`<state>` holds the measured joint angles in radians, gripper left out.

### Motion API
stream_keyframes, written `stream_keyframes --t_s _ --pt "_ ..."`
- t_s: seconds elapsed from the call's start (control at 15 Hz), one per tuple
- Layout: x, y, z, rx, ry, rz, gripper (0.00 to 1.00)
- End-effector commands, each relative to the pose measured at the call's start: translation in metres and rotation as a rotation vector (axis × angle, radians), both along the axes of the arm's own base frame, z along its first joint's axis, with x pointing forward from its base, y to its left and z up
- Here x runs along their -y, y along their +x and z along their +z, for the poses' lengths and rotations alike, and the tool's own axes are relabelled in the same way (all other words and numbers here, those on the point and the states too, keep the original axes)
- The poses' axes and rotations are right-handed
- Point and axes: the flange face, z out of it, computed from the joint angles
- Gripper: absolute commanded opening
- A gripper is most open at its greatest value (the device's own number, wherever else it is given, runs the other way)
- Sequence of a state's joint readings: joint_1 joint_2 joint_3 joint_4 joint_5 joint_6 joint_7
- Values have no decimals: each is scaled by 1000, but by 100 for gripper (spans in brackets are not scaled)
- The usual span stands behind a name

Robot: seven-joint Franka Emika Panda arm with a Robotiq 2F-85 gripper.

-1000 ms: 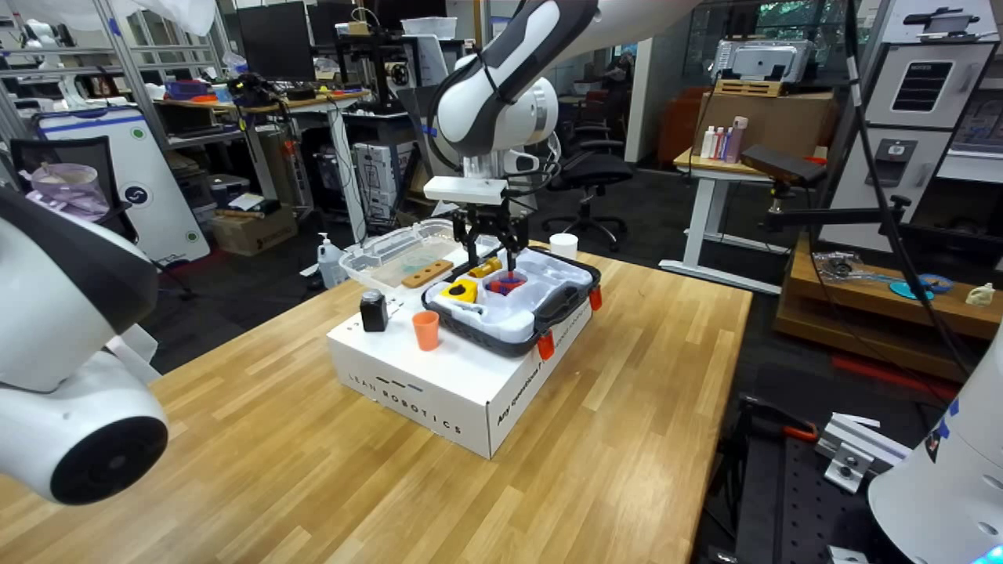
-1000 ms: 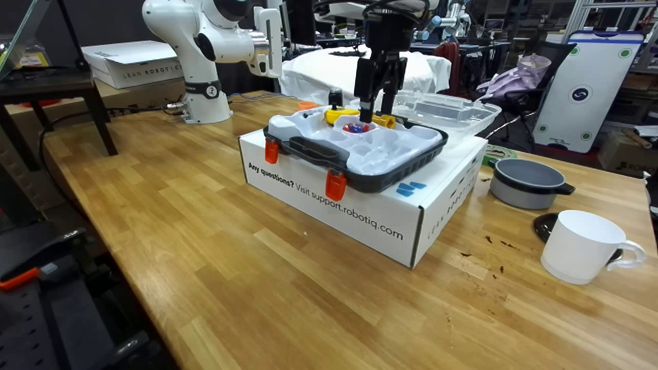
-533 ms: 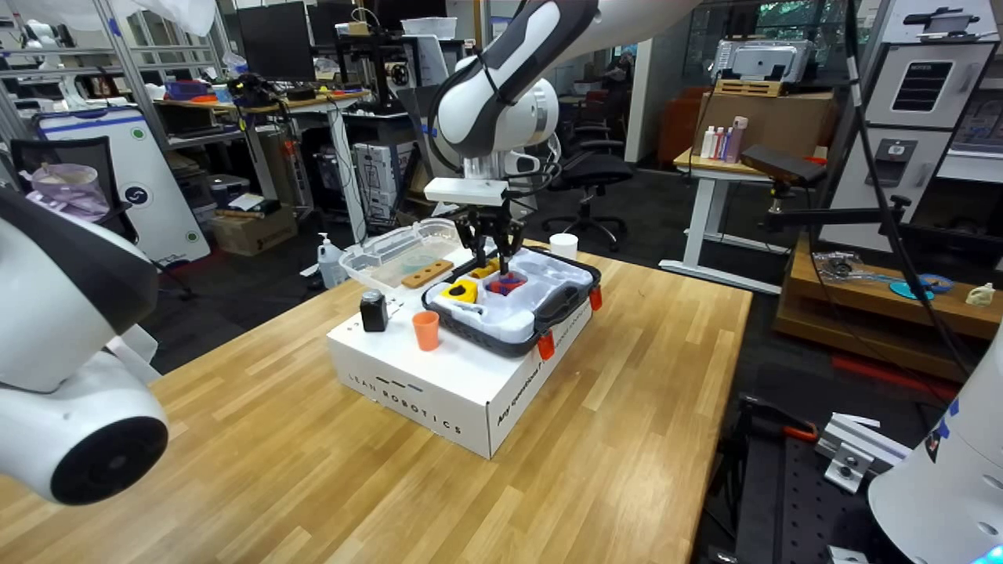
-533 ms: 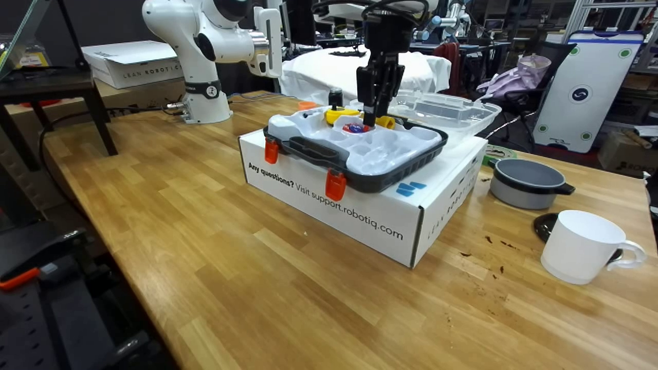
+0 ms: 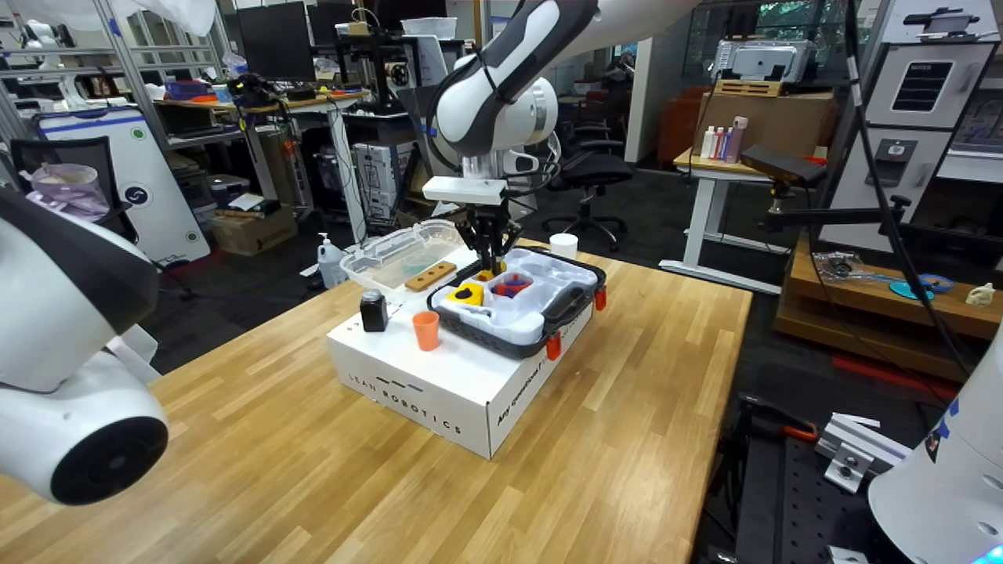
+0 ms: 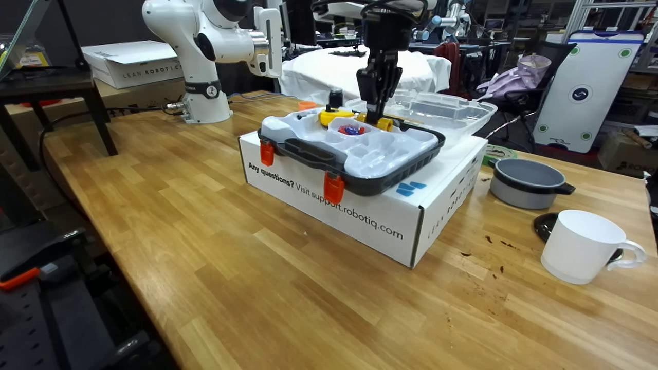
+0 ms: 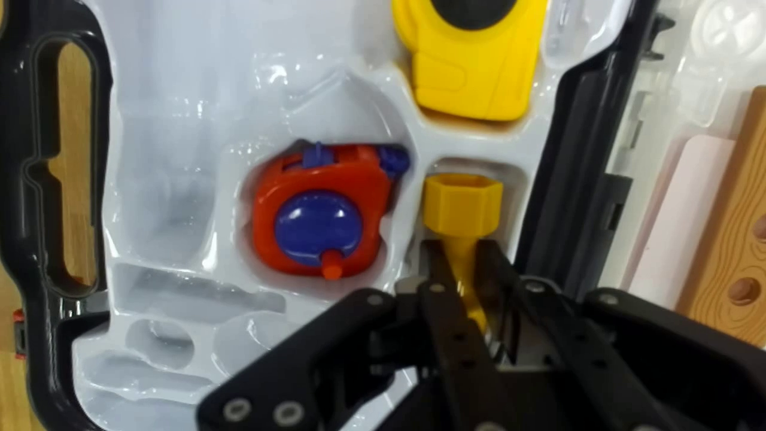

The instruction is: Take the right yellow object out of case and put it on the box

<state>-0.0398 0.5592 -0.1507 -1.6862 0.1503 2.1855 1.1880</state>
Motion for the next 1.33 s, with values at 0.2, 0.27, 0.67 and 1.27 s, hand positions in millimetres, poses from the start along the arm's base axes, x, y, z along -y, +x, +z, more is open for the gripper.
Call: stream_keyframes --t_s 0.2,0.27,0.67,1.27 --pt "-2 1 8 10 31 -7 3" --pt "-2 2 11 17 31 -6 4" --pt "-2 8 29 61 33 -4 4" --pt "-25 -13 87 141 47 66 4"
